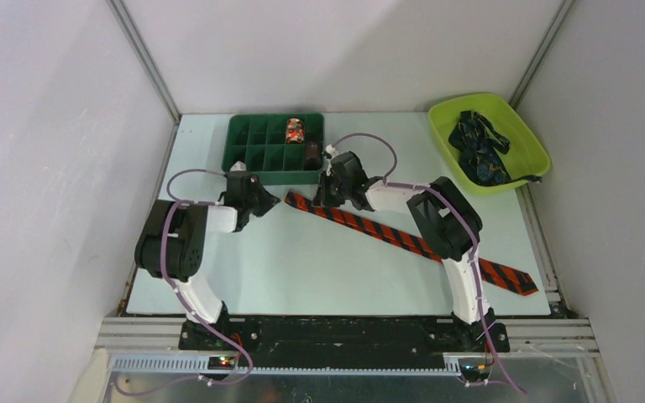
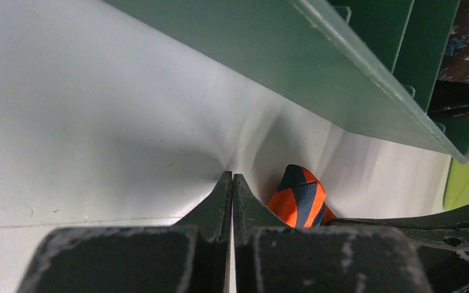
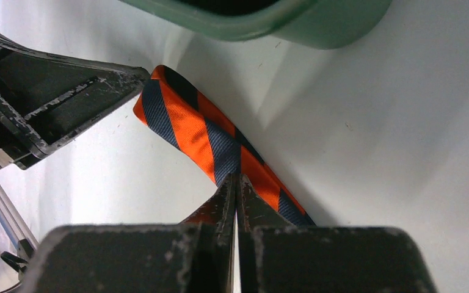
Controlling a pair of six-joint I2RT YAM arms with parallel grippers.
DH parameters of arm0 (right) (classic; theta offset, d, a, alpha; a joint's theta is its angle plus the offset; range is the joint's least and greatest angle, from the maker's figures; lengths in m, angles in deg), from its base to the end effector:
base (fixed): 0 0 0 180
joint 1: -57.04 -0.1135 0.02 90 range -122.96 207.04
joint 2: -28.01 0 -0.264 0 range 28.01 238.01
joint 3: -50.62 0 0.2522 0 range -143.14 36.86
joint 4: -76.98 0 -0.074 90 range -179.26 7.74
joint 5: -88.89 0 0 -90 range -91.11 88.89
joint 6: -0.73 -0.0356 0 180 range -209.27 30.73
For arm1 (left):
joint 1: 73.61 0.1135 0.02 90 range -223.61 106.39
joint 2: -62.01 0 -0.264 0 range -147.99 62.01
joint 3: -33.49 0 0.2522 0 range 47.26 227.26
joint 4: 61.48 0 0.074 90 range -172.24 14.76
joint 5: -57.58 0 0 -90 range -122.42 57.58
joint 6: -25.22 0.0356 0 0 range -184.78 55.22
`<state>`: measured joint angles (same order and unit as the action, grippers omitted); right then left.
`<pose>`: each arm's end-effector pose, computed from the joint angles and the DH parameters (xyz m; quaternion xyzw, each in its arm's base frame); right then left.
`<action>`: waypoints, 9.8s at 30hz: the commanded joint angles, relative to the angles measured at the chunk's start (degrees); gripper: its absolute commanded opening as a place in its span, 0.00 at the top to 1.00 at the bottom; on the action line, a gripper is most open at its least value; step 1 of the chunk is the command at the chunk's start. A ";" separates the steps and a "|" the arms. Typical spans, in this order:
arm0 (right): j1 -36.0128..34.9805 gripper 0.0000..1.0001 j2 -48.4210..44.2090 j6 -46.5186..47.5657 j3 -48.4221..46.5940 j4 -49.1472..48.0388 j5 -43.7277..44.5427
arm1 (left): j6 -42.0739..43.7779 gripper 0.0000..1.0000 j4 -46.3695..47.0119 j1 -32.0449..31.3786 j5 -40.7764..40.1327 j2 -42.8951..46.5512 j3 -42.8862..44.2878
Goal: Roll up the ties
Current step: Roll the tie at the center of the board.
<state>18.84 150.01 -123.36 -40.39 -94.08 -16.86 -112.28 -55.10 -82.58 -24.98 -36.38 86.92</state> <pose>0.3548 0.2915 0.1380 -0.0901 0.8948 0.3475 0.2653 0.3178 -0.0548 0.1283 -0.2701 0.8580 -0.2563 0.3537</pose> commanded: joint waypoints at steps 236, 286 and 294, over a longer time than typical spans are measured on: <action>2.09 0.98 -9.84 -6.51 7.81 -1.27 -2.86 | 7.04 1.00 10.71 -12.58 12.01 -5.95 4.33; 2.15 1.00 -2.99 -7.17 7.12 -1.78 -1.74 | 6.31 0.59 10.58 -10.17 10.80 2.39 1.32; 2.17 1.00 -3.00 -7.08 7.12 -1.78 -1.73 | 5.89 0.34 11.48 -8.96 9.08 0.60 -0.54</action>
<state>20.79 146.20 -130.92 -32.39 -95.79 -20.20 -106.67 -45.79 -91.79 -14.25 -35.86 87.09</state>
